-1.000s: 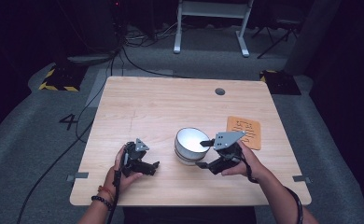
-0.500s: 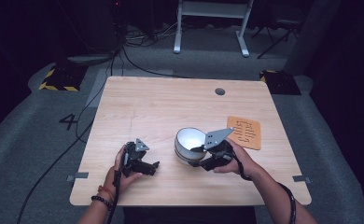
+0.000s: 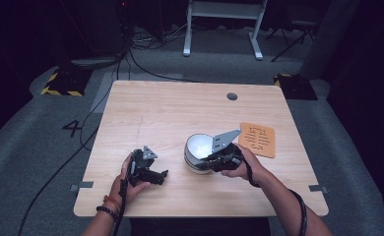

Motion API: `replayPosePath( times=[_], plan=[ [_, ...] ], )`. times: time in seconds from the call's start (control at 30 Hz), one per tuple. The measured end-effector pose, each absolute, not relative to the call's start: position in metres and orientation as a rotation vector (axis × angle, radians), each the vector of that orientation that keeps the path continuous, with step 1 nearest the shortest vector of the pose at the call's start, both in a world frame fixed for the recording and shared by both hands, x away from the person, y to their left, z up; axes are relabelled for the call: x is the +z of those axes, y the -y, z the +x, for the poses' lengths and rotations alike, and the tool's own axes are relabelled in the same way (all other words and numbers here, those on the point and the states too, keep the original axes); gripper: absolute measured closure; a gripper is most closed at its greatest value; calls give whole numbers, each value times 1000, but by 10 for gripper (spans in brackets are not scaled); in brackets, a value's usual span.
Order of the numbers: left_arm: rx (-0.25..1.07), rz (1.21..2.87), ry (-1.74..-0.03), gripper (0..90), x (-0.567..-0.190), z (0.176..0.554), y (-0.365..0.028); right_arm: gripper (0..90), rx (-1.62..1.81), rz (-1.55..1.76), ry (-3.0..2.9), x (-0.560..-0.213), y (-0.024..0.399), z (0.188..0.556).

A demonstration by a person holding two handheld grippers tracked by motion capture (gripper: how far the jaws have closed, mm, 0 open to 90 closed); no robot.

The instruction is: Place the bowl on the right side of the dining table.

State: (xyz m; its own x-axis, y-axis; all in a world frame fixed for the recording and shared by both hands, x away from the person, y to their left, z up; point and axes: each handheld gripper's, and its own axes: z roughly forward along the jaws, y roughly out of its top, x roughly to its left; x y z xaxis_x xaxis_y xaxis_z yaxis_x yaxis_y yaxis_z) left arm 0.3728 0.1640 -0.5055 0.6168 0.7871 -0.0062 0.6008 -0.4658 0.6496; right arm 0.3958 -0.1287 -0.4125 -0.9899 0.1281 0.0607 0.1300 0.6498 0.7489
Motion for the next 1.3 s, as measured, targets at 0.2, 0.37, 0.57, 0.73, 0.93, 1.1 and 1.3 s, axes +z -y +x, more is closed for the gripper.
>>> replayPosePath(
  times=[0.2,0.37,0.57,0.73,0.93,1.1,1.3],
  plan=[
    [392,2224,-1089,2,-505,373,-164,823,-1315,-206,2842,-404,130,397],
    [392,2222,-1089,2,-506,373,-164,820,-1351,-228,2820,-400,132,397],
    [392,2224,-1088,2,-505,373,-164,820,-1413,-242,2808,-394,140,397],
    [392,2225,-1089,2,-505,373,-164,820,-1475,-259,2802,-382,151,396],
    [391,2223,-1090,1,-506,373,-164,820,-1532,-295,2822,-368,168,398],
    [390,2223,-1090,1,-506,373,-164,820,-1560,-348,2849,-359,185,400],
    [391,2223,-1089,1,-506,373,-164,820,-1588,-426,2869,-352,209,404]
  ],
)
